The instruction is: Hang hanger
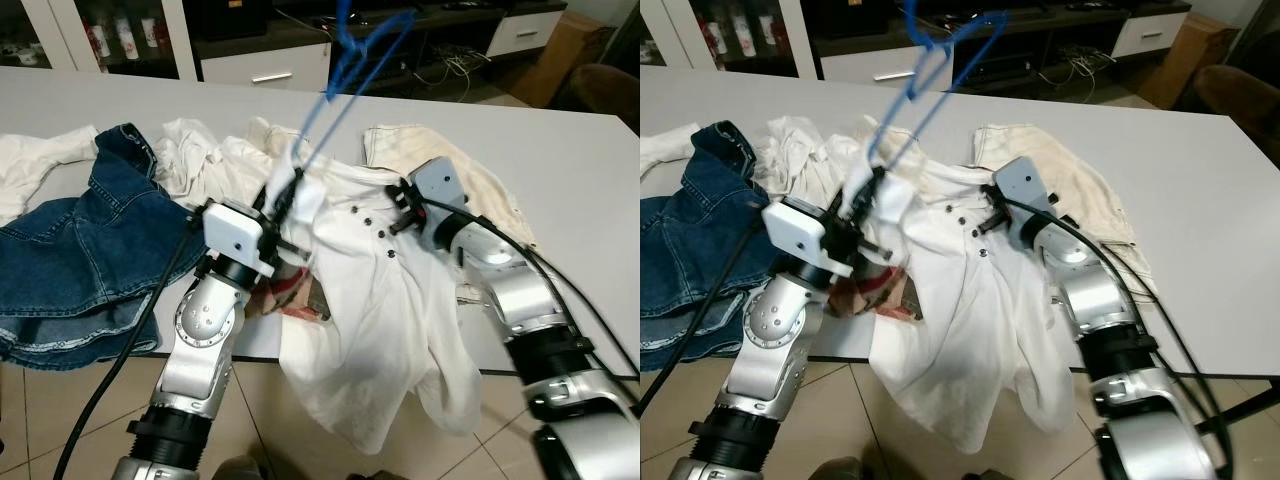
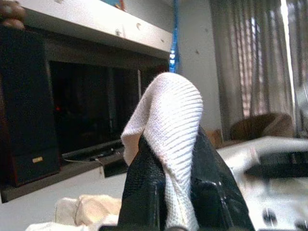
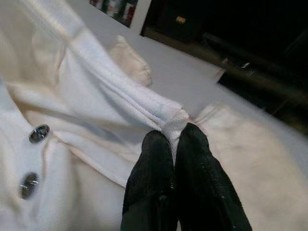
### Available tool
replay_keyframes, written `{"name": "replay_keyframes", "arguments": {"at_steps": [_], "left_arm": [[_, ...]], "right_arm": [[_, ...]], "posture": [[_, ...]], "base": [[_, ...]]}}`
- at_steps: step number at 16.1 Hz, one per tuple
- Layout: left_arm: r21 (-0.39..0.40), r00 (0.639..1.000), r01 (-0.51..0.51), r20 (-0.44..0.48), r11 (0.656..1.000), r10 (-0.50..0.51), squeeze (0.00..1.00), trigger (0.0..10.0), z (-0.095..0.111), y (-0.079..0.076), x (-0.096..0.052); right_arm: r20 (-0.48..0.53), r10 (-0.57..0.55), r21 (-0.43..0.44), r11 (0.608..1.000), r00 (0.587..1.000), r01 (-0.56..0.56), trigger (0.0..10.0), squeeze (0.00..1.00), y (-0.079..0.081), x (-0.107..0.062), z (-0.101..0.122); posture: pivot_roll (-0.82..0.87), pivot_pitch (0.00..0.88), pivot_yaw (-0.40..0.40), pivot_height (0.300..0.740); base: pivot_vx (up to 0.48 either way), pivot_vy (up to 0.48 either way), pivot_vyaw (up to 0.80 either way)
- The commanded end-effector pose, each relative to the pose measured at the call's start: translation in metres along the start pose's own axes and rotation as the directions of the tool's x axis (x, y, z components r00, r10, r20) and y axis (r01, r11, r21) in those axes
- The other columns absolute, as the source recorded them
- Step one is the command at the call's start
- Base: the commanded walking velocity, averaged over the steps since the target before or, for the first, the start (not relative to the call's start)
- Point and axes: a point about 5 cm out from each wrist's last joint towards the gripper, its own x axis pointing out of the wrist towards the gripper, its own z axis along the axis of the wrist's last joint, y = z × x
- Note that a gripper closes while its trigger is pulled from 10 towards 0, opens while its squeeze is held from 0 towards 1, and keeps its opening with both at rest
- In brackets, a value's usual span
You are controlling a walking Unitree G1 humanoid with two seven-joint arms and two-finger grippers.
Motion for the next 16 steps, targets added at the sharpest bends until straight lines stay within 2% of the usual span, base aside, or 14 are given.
{"name": "replay_keyframes", "arguments": {"at_steps": [1,2,4,6,7,10,11,12,13,14,16], "left_arm": [[0.014,0.999,0.040,-0.026,0.999,-0.040,0.00,10.0,-0.005,-0.004,-0.005],[0.019,0.998,0.044,-0.046,0.999,-0.043,0.00,10.0,-0.008,-0.003,-0.008],[0.025,0.997,0.043,-0.061,0.999,-0.042,0.00,10.0,-0.012,0.000,-0.010],[0.031,0.997,0.044,-0.061,0.999,-0.042,0.00,10.0,-0.012,0.000,-0.010],[0.033,0.997,0.048,-0.061,0.998,-0.046,0.00,10.0,-0.012,0.000,-0.010],[0.039,0.997,0.056,-0.061,0.998,-0.053,0.00,10.0,-0.013,0.000,-0.011],[0.044,0.996,0.064,-0.068,0.997,-0.061,0.00,10.0,-0.014,0.000,-0.012],[0.055,0.994,0.080,-0.080,0.995,-0.075,0.00,10.0,-0.016,-0.001,-0.013],[0.070,0.983,0.148,-0.115,0.986,-0.140,0.00,10.0,-0.021,-0.005,-0.018],[0.103,0.966,0.224,-0.158,0.969,-0.207,0.00,10.0,-0.028,-0.008,-0.026],[0.116,0.963,0.233,-0.165,0.966,-0.212,0.00,10.0,-0.029,-0.006,-0.028]], "right_arm": [[0.046,-0.016,-0.132,0.991,0.999,0.022,10.0,0.01,-0.012,-0.004,0.013],[0.045,0.014,-0.237,0.972,0.999,-0.003,10.0,1.00,-0.016,-0.009,0.014],[0.019,0.094,-0.336,0.938,0.995,-0.082,10.0,1.00,-0.017,-0.017,0.011],[-0.004,0.173,-0.354,0.921,0.985,-0.163,10.0,1.00,-0.015,-0.023,0.009],[-0.013,0.214,-0.315,0.926,0.977,-0.207,10.0,0.00,-0.015,-0.027,0.009],[0.015,0.210,-0.298,0.934,0.977,-0.197,10.0,0.00,-0.025,-0.034,0.012],[0.033,0.206,-0.268,0.945,0.978,-0.190,10.0,1.00,-0.033,-0.038,0.015],[0.030,0.216,-0.271,0.942,0.976,-0.200,10.0,1.00,-0.037,-0.041,0.015],[0.022,0.212,-0.282,0.939,0.977,-0.197,10.0,1.00,-0.041,-0.043,0.015],[0.007,0.198,-0.303,0.935,0.980,-0.187,10.0,0.00,-0.046,-0.043,0.015],[0.007,0.181,-0.318,0.933,0.984,-0.169,10.0,0.00,-0.050,-0.043,0.015]], "posture": [[0.15,0.006,-0.053,0.740],[0.15,0.005,-0.055,0.740],[0.15,0.005,-0.055,0.740],[0.15,0.006,-0.057,0.740],[0.15,0.006,-0.057,0.740],[0.15,0.004,-0.054,0.740],[0.15,0.004,-0.052,0.740],[0.15,0.003,-0.050,0.740],[0.14,0.003,-0.049,0.740],[0.14,0.004,-0.049,0.740],[0.15,0.004,-0.049,0.740]], "base": [[0.000,0.000,0.00],[0.000,0.000,0.00],[0.000,0.000,0.00],[0.000,0.000,0.00],[0.000,0.000,0.00],[0.000,0.000,0.00],[0.000,0.000,0.00],[0.000,0.000,0.00],[0.000,0.000,0.00],[0.000,0.000,0.00],[0.000,0.000,0.00]]}}
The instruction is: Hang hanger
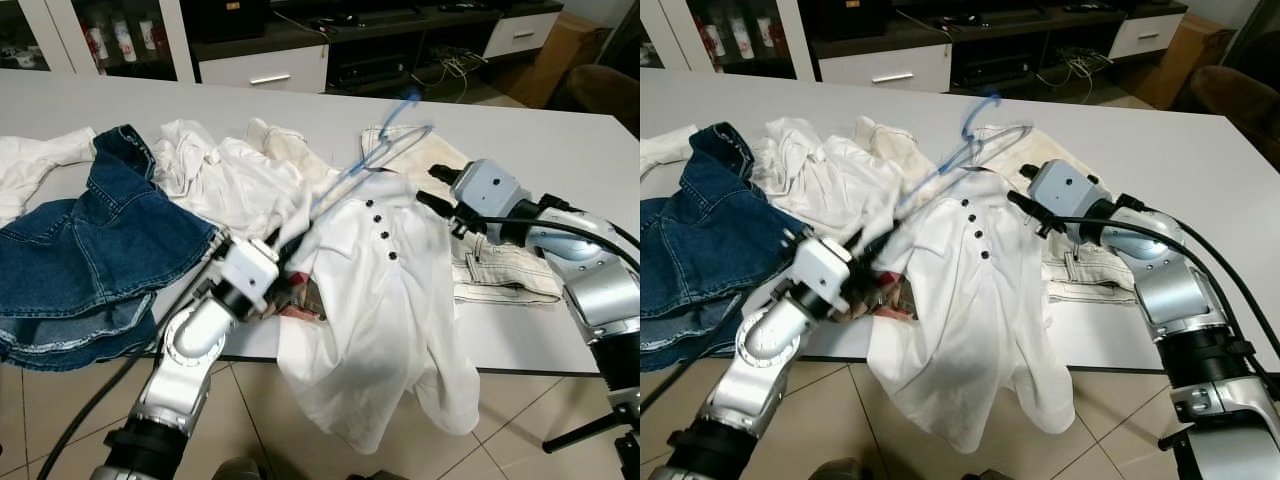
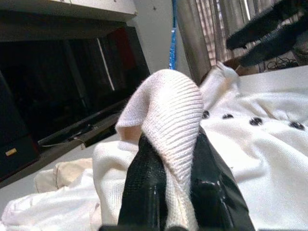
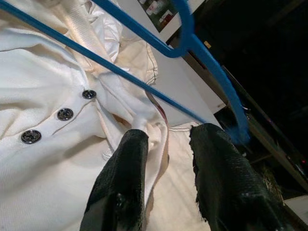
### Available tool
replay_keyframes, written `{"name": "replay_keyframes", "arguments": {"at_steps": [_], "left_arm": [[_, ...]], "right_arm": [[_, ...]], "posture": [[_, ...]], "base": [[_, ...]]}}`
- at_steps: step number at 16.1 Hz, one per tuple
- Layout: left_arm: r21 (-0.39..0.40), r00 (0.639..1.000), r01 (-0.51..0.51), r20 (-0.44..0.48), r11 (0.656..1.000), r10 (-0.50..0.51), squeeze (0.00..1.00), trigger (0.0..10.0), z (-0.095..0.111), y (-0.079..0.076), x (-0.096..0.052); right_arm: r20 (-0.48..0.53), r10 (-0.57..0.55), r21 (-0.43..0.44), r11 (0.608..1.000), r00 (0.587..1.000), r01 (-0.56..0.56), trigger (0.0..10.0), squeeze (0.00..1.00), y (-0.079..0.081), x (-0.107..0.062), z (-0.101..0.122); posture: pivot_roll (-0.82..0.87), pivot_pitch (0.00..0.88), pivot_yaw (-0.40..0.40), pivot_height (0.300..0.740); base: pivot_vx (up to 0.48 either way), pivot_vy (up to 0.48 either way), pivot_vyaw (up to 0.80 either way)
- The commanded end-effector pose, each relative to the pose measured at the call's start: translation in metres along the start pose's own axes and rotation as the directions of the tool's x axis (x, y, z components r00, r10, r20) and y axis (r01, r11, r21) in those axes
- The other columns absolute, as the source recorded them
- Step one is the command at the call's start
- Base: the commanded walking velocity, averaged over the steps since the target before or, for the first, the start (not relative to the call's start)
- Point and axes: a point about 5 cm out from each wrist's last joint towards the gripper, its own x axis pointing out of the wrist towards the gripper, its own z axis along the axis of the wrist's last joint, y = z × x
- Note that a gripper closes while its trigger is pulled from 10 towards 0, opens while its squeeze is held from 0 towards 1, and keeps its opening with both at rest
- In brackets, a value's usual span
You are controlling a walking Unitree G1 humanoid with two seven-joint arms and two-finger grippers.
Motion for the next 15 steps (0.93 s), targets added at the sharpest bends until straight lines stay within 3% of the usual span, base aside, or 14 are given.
{"name": "replay_keyframes", "arguments": {"at_steps": [1,5,6,7,8,9,10,11,12,13,15], "left_arm": [[0.022,1.000,0.013,0.012,1.000,-0.014,0.00,10.0,0.002,0.001,0.000],[0.072,1.000,0.023,0.014,0.997,-0.025,0.00,10.0,0.001,0.011,-0.004],[0.084,1.000,0.028,0.007,0.996,-0.028,0.00,10.0,0.000,0.016,-0.006],[0.094,0.999,0.033,0.005,0.995,-0.033,0.00,10.0,0.000,0.019,-0.008],[0.114,0.998,0.058,-0.002,0.992,-0.058,0.00,10.0,-0.001,0.023,-0.010],[0.137,0.996,0.087,-0.013,0.987,-0.086,0.00,10.0,-0.001,0.025,-0.013],[0.165,0.994,0.109,-0.025,0.980,-0.106,0.00,10.0,-0.002,0.029,-0.016],[0.172,0.994,0.113,-0.027,0.979,-0.110,0.00,10.0,-0.002,0.031,-0.016],[0.185,0.993,0.120,-0.028,0.975,-0.117,0.00,10.0,-0.002,0.033,-0.018],[0.213,0.991,0.136,-0.020,0.968,-0.135,0.00,10.0,0.000,0.034,-0.017],[0.230,0.988,0.153,-0.003,0.961,-0.156,0.00,10.0,0.002,0.034,-0.016]], "right_arm": [[-0.012,-0.039,-0.042,0.998,0.999,0.038,10.0,0.00,-0.012,-0.004,0.000],[-0.073,-0.012,-0.179,0.984,0.997,-0.001,10.0,0.00,-0.017,-0.007,-0.006],[-0.083,-0.002,-0.203,0.979,0.997,-0.015,10.0,0.22,-0.017,-0.007,-0.007],[-0.088,0.006,-0.216,0.976,0.996,-0.024,10.0,0.75,-0.017,-0.006,-0.007],[-0.095,0.016,-0.243,0.969,0.995,-0.039,10.0,0.98,-0.016,-0.005,-0.008],[-0.099,0.020,-0.269,0.962,0.995,-0.046,10.0,0.95,-0.015,-0.003,-0.009],[-0.089,0.024,-0.281,0.958,0.996,-0.048,10.0,0.84,-0.014,0.000,-0.008],[-0.084,0.025,-0.281,0.959,0.996,-0.048,10.0,0.84,-0.013,0.000,-0.008],[-0.073,0.027,-0.287,0.957,0.997,-0.047,10.0,0.55,-0.013,0.002,-0.007],[-0.057,0.028,-0.306,0.951,0.998,-0.044,10.0,0.00,-0.012,0.007,-0.004],[-0.043,0.037,-0.326,0.944,0.998,-0.049,10.0,0.00,-0.010,0.012,-0.002]], "posture": [[0.15,0.004,-0.049,0.740],[0.15,0.004,-0.049,0.740],[0.15,0.004,-0.049,0.740],[0.15,0.004,-0.049,0.740],[0.15,0.004,-0.049,0.740],[0.16,0.002,-0.056,0.740],[0.16,0.002,-0.056,0.740],[0.16,0.002,-0.056,0.740],[0.16,0.003,-0.060,0.740],[0.16,0.004,-0.061,0.740],[0.16,0.004,-0.061,0.740]], "base": [[0.000,0.000,0.00],[0.000,0.000,0.00],[0.000,0.000,0.00],[0.000,0.000,0.00],[0.000,0.000,0.00],[0.000,0.000,0.00],[0.000,0.000,0.00],[0.000,0.000,0.00],[0.000,0.000,0.00],[0.000,0.000,0.00],[0.000,0.000,0.00]]}}
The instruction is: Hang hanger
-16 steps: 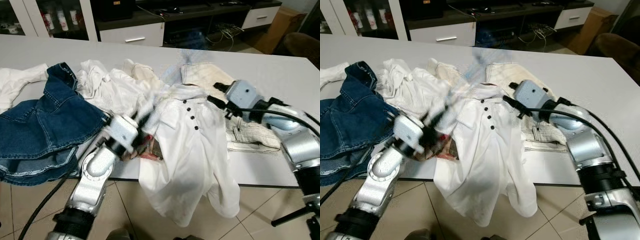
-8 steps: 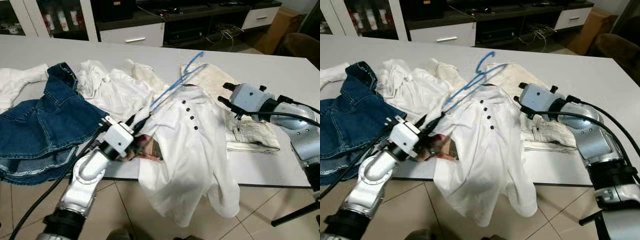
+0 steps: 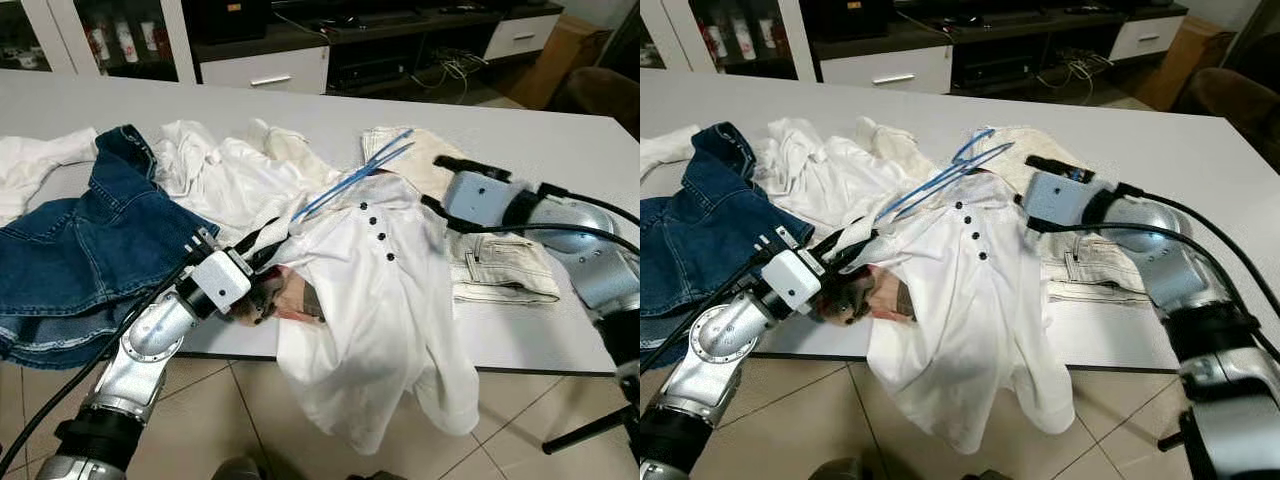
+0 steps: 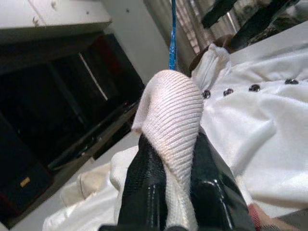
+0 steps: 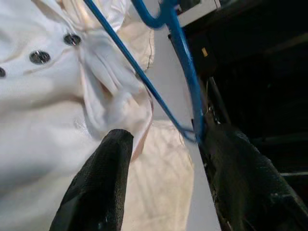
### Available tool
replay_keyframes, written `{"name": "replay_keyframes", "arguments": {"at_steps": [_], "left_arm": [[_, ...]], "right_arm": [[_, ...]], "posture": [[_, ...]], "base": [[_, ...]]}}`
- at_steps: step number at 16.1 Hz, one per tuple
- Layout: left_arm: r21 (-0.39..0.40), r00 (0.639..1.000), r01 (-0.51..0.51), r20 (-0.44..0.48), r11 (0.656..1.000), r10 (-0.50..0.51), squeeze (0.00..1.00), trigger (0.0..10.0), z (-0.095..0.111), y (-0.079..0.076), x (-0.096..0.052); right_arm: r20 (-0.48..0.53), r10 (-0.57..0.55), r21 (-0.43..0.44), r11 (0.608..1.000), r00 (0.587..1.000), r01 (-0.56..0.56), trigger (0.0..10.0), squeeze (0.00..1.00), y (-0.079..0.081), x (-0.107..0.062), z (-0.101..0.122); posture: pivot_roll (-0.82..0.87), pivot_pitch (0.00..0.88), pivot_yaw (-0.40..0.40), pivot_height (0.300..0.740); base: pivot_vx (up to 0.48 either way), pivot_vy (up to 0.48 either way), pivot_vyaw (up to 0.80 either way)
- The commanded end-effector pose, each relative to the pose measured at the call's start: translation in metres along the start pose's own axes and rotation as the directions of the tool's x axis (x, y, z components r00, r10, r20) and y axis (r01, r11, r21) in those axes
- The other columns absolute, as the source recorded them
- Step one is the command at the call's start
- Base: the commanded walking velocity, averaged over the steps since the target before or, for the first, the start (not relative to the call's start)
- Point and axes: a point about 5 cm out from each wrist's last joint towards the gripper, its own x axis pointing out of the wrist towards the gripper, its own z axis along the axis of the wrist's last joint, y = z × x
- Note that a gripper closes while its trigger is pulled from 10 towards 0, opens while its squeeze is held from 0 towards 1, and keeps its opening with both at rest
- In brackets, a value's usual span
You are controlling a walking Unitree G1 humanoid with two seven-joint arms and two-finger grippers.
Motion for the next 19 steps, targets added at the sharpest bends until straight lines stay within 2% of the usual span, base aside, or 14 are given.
{"name": "replay_keyframes", "arguments": {"at_steps": [1,5,8,11,14,17,19], "left_arm": [[0.042,0.998,0.044,0.034,0.998,-0.045,0.00,10.0,0.006,0.000,0.007],[0.060,0.994,0.077,0.075,0.995,-0.081,0.00,10.0,0.013,-0.005,0.011],[0.077,0.993,0.104,0.053,0.992,-0.109,0.00,10.0,0.009,-0.008,0.005],[0.094,0.992,0.121,0.035,0.988,-0.125,0.00,10.0,0.006,-0.007,0.001],[0.108,0.990,0.131,0.028,0.985,-0.135,0.00,10.0,0.005,-0.007,0.001],[0.134,0.984,0.157,0.060,0.979,-0.166,0.00,10.0,0.011,-0.010,0.006],[0.150,0.981,0.167,0.073,0.975,-0.179,0.00,10.0,0.014,-0.011,0.008]], "right_arm": [[0.020,-0.001,-0.029,1.000,1.000,0.002,10.0,0.00,-0.001,0.006,0.005],[0.027,0.004,-0.057,0.998,1.000,-0.002,10.0,0.00,0.004,0.015,0.006],[0.001,-0.040,-0.106,0.994,0.999,0.039,10.0,0.00,-0.004,0.013,0.001],[-0.037,-0.041,-0.177,0.984,0.998,0.034,10.0,0.00,-0.006,0.009,-0.007],[-0.039,-0.053,-0.202,0.978,0.998,0.044,10.0,0.00,-0.009,0.007,-0.007],[-0.023,0.022,-0.232,0.972,0.999,-0.027,10.0,0.00,0.006,0.013,-0.007],[-0.015,0.035,-0.241,0.970,0.999,-0.038,10.0,0.00,0.009,0.015,-0.005]], "posture": [[0.16,0.005,-0.062,0.740],[0.16,0.006,-0.065,0.740],[0.17,0.009,-0.071,0.740],[0.17,0.007,-0.074,0.740],[0.17,0.007,-0.074,0.740],[0.16,0.003,-0.070,0.740],[0.16,0.005,-0.067,0.740]], "base": [[0.000,0.000,0.00],[0.000,0.000,0.00],[0.000,0.000,0.00],[0.000,0.000,0.00],[0.000,0.000,0.00],[0.000,0.000,0.00],[0.000,0.000,0.00]]}}
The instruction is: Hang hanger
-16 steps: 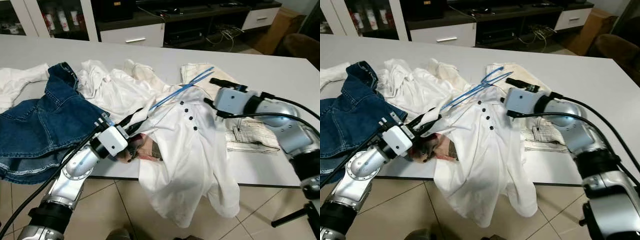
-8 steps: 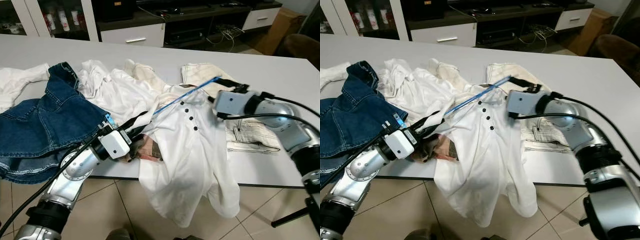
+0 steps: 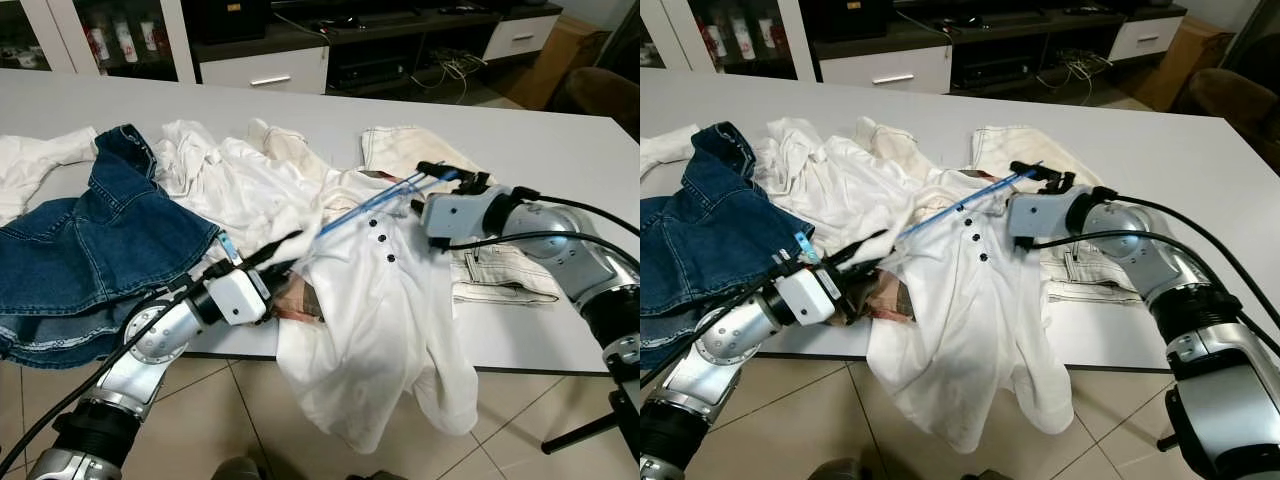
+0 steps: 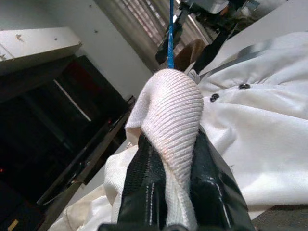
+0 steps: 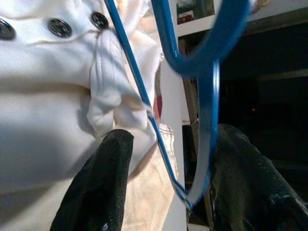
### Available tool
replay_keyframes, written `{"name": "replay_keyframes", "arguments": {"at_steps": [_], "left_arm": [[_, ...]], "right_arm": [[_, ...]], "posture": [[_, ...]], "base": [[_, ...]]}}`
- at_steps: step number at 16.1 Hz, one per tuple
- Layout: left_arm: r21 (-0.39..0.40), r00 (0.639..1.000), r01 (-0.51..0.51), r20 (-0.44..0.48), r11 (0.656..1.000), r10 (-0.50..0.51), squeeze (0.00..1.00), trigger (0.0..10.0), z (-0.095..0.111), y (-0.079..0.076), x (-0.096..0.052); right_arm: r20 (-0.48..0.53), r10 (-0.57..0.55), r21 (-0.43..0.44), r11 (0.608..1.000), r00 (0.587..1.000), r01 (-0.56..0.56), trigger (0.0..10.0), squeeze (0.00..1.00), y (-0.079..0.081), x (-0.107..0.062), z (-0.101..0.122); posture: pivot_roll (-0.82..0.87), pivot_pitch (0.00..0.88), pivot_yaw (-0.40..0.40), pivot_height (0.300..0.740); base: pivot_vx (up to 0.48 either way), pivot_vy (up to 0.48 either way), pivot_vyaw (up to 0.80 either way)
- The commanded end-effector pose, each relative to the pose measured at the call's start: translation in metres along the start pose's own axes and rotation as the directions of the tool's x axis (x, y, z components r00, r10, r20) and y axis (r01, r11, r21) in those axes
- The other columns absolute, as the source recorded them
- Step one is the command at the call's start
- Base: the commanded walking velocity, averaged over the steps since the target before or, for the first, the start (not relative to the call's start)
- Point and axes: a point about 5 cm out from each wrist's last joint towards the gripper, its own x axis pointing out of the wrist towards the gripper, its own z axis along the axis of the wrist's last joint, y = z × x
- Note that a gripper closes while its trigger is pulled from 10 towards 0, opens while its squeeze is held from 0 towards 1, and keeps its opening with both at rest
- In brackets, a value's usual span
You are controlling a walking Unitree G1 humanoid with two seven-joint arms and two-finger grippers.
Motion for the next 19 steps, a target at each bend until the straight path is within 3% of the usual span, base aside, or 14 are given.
{"name": "replay_keyframes", "arguments": {"at_steps": [1,3,4,5,6,19], "left_arm": [[0.051,0.998,0.049,0.032,0.997,-0.051,0.00,10.0,0.007,-0.001,0.005],[0.058,0.997,0.066,0.024,0.996,-0.068,0.00,10.0,0.006,-0.005,0.003],[0.057,0.998,0.064,0.022,0.996,-0.065,0.00,10.0,0.005,-0.006,0.002],[0.056,0.998,0.059,0.020,0.997,-0.060,0.00,10.0,0.005,-0.006,0.002],[0.058,0.999,0.048,0.019,0.997,-0.049,0.00,10.0,0.005,-0.005,0.002],[0.146,0.999,-0.044,-0.019,0.988,0.047,0.00,10.0,-0.001,0.007,0.006]], "right_arm": [[0.002,-0.002,-0.027,1.000,1.000,0.002,10.0,0.00,-0.002,0.002,0.001],[0.007,-0.015,-0.032,0.999,1.000,0.015,10.0,0.00,-0.004,0.003,0.002],[0.015,-0.003,-0.031,1.000,1.000,0.004,8.5,0.00,-0.002,0.004,0.002],[0.024,0.010,-0.028,1.000,1.000,-0.009,3.7,0.00,0.000,0.004,0.003],[0.032,0.016,-0.024,1.000,0.999,-0.015,0.0,0.00,0.001,0.004,0.004],[0.034,-0.064,-0.020,0.998,0.997,0.064,0.0,0.00,0.000,0.006,0.006]], "posture": [[0.16,0.005,-0.067,0.740],[0.17,0.008,-0.066,0.740],[0.17,0.008,-0.066,0.740],[0.17,0.008,-0.066,0.740],[0.17,0.007,-0.065,0.740],[0.17,0.004,-0.050,0.740]], "base": [[0.000,0.000,0.00],[0.000,0.000,0.00],[0.000,0.000,0.00],[0.000,0.000,0.00],[0.000,0.000,0.00],[0.000,0.000,0.00]]}}
